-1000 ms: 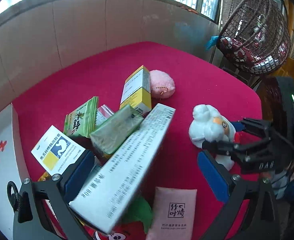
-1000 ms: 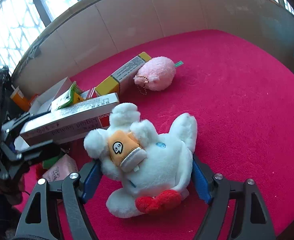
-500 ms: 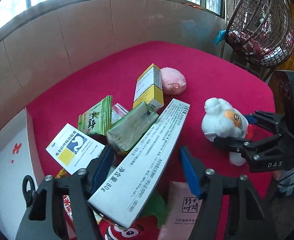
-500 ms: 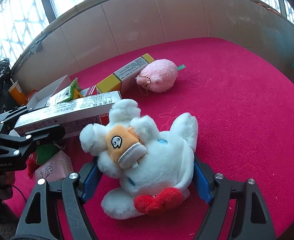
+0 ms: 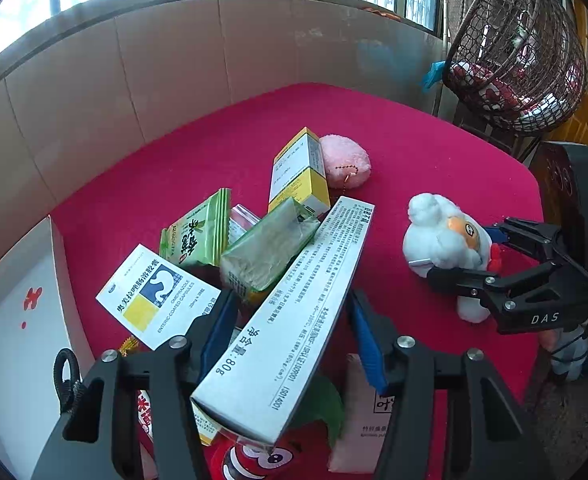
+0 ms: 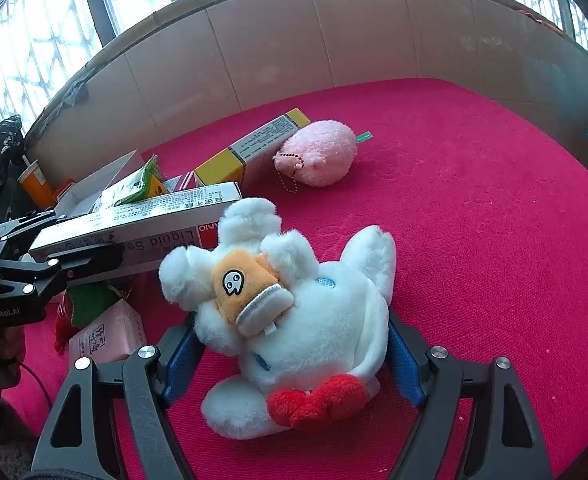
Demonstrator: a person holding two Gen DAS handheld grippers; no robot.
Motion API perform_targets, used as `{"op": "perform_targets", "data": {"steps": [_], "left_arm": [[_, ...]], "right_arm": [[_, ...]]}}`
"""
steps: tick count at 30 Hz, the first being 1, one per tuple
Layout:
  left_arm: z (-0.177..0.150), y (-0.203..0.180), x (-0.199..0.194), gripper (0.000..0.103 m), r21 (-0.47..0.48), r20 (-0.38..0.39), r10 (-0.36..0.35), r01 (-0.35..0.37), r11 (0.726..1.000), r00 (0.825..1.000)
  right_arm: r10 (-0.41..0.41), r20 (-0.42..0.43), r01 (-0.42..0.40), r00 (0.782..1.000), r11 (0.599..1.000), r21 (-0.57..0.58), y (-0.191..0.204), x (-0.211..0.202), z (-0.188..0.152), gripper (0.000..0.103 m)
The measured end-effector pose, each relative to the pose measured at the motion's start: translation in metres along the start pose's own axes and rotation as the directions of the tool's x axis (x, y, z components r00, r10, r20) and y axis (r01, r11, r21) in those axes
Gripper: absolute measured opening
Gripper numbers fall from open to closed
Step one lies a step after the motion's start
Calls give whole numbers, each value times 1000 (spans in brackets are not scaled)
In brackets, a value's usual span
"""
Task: Organize objects
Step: 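Grasp the white plush rabbit with the right tool while the left tool grasps the long white box, then carry the rabbit with the right tool while the left tool carries the box to the white tray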
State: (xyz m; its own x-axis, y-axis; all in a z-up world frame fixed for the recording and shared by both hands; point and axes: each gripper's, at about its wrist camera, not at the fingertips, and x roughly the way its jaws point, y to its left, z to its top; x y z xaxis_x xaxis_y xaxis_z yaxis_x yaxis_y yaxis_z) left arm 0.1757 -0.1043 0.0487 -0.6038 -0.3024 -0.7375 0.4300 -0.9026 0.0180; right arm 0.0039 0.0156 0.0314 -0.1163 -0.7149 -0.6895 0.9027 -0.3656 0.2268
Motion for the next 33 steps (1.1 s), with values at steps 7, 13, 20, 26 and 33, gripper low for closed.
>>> {"op": "perform_targets", "data": {"steps": [7,13,20,26,33], "left_arm": [[-10,-7,-9,33,-53,24,-68,69,996,997],[-15,-18,-26,27,-56,83,-32,37,998,996],[-15,-17,-29,27,-82,108,32,-23,996,994],[-13,-23,-41,27,-91,156,63,-49,995,986],[-15,-22,-59,27,-131,209,103,-77,988,973]], "right_arm": [[1,9,-1,1000,1000,-3,0,-1,-2,84],[1,10,-1,1000,1000,-3,-1,-1,-2,84],[4,13,-4,1000,1000,6,-2,-2,-2,83],[-18,5,18,1000,1000,6,-3,-3,-1,81],[-106,95,108,990,994,-15,9,-30,-3,80]]}}
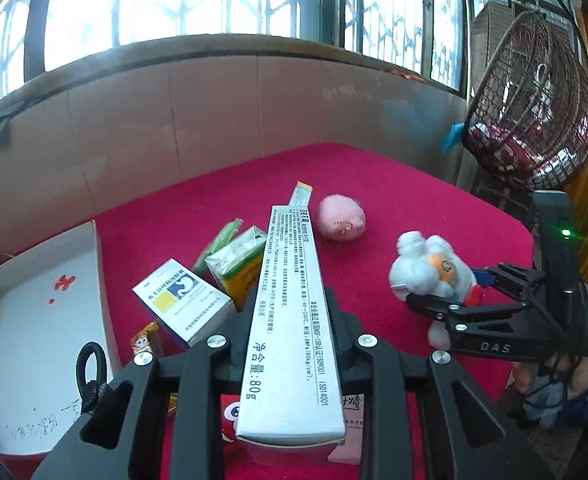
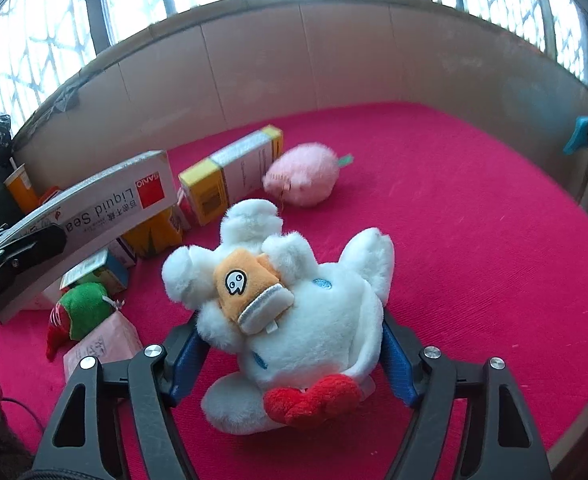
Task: Organize objects
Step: 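Carry the rabbit with the right tool while the left tool carries the box to the white tray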
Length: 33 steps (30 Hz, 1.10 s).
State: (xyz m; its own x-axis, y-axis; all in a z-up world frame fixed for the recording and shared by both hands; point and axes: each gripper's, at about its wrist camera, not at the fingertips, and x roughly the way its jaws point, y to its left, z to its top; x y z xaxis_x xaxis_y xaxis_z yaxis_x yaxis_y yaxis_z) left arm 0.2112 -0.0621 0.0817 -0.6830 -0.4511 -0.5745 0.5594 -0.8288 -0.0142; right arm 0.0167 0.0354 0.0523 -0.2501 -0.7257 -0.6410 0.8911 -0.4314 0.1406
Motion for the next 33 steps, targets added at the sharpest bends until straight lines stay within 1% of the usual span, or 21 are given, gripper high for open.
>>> {"op": "perform_targets", "data": {"steps": [4,8,15,18,23,28,33], "left_arm": [[-2,-2,-7,27,0,21,6,-6,1000,1000],[-3,2,-12,27,-8,35,1,-1,1000,999],[-1,8,-24,27,-40,68,9,-6,999,998],[-1,14,-29,27,-57,82,19,-15,998,996],[-1,25,-37,27,-90,99,39,-30,996,994],[-5,34,-44,27,-119,107,53,-40,992,993],[-7,46,-50,27,-151,123,67,-48,987,990]], "right_arm": [[11,40,-12,999,1000,15,3,-14,4,79],[25,68,-25,997,1000,-4,13,-25,6,79],[44,69,-44,997,999,-5,19,-30,12,79],[61,72,-60,996,998,-13,22,-32,16,79],[63,81,-61,995,998,-32,28,-35,20,79],[81,70,-79,994,997,-24,31,-35,22,79],[88,67,-85,994,995,-44,37,-37,23,79]]}}
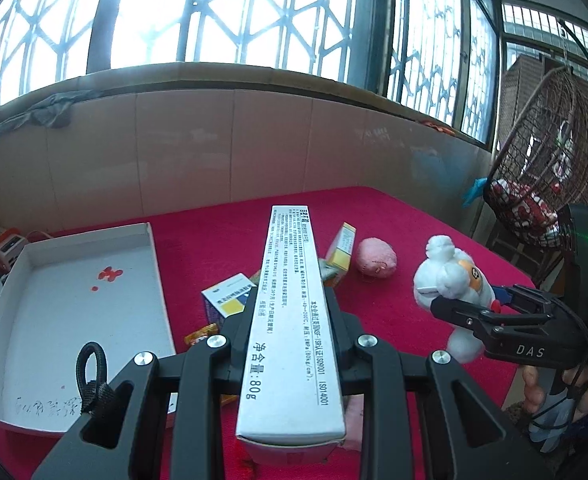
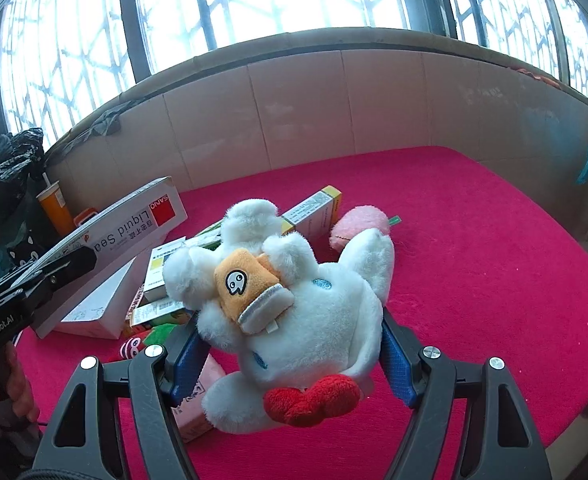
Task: Organize objects
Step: 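Carry the rabbit with the right tool while the left tool carries the box to the white tray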
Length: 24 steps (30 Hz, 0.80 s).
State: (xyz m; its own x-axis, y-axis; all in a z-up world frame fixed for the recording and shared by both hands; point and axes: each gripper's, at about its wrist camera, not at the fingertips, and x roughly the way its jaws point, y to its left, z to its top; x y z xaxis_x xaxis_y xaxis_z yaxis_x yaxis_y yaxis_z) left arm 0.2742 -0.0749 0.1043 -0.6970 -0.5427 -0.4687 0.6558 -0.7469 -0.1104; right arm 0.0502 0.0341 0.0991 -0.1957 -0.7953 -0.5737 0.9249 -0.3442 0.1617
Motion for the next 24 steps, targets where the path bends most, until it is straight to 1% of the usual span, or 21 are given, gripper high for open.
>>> {"op": "perform_targets", "data": {"steps": [15,24], "left_arm": [[-7,42,-18,27,-93,28,47,-44,995,998],[-7,69,-33,27,-134,61,93,-84,987,994]], "right_arm": [[41,-42,-42,998,998,-38,34,13,14,80],[63,-46,-67,997,995,-80,66,20,30,80]]}}
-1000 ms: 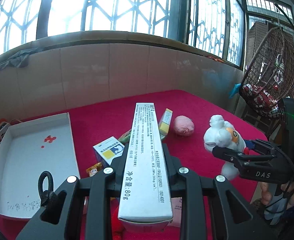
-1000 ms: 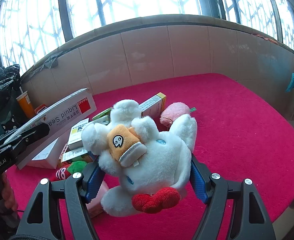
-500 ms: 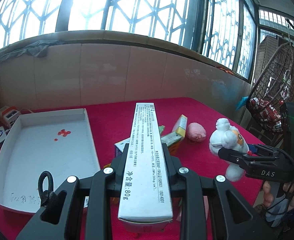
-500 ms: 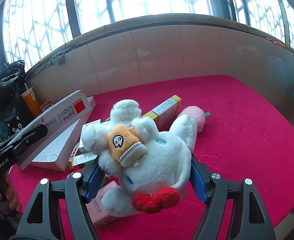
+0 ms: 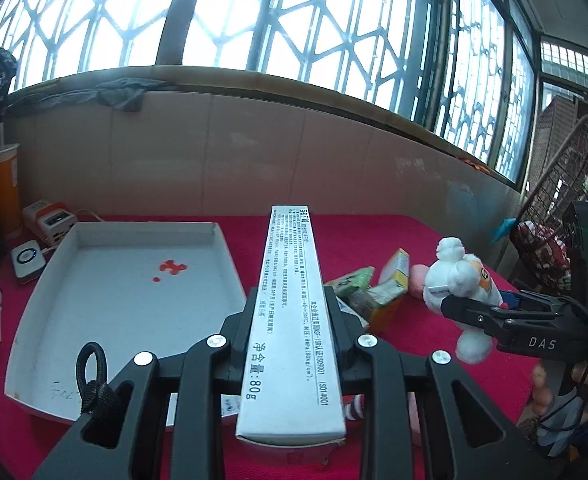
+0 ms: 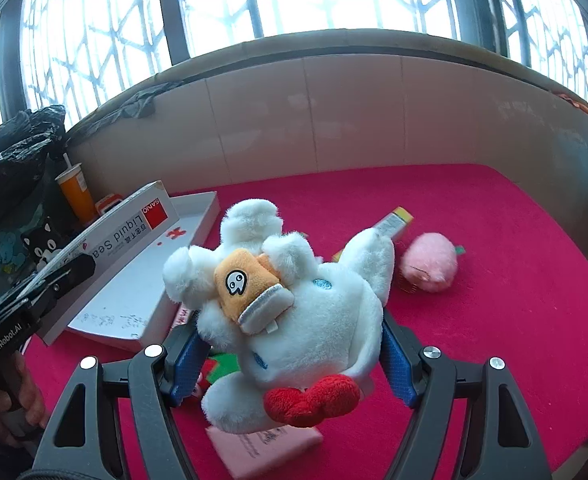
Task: Organize objects
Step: 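Carry the rabbit with the right tool while the left tool carries the box to the white tray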
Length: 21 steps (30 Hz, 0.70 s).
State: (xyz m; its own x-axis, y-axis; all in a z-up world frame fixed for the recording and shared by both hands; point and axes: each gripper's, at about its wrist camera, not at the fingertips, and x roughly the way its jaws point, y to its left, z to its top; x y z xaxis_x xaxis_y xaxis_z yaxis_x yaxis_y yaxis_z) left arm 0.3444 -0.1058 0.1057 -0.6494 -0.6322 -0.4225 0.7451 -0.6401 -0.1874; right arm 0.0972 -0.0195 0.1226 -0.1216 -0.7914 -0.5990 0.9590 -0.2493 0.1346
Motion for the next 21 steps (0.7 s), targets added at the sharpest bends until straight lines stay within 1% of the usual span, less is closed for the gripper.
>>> {"op": "perform_targets", "data": {"steps": [7,13,21], "left_arm": [[2,34,-9,27,-50,17,40,-39,998,999],[2,62,-16,27,-89,28,74,-71,993,997],[6,86,-20,27,-112,24,127,-124,986,992]], "right_arm": [[24,-10,-25,1000,998,-53,36,12,12,80],[52,-28,-54,998,996,-75,57,21,19,80],[82,-50,-86,995,992,-88,81,35,29,80]]}}
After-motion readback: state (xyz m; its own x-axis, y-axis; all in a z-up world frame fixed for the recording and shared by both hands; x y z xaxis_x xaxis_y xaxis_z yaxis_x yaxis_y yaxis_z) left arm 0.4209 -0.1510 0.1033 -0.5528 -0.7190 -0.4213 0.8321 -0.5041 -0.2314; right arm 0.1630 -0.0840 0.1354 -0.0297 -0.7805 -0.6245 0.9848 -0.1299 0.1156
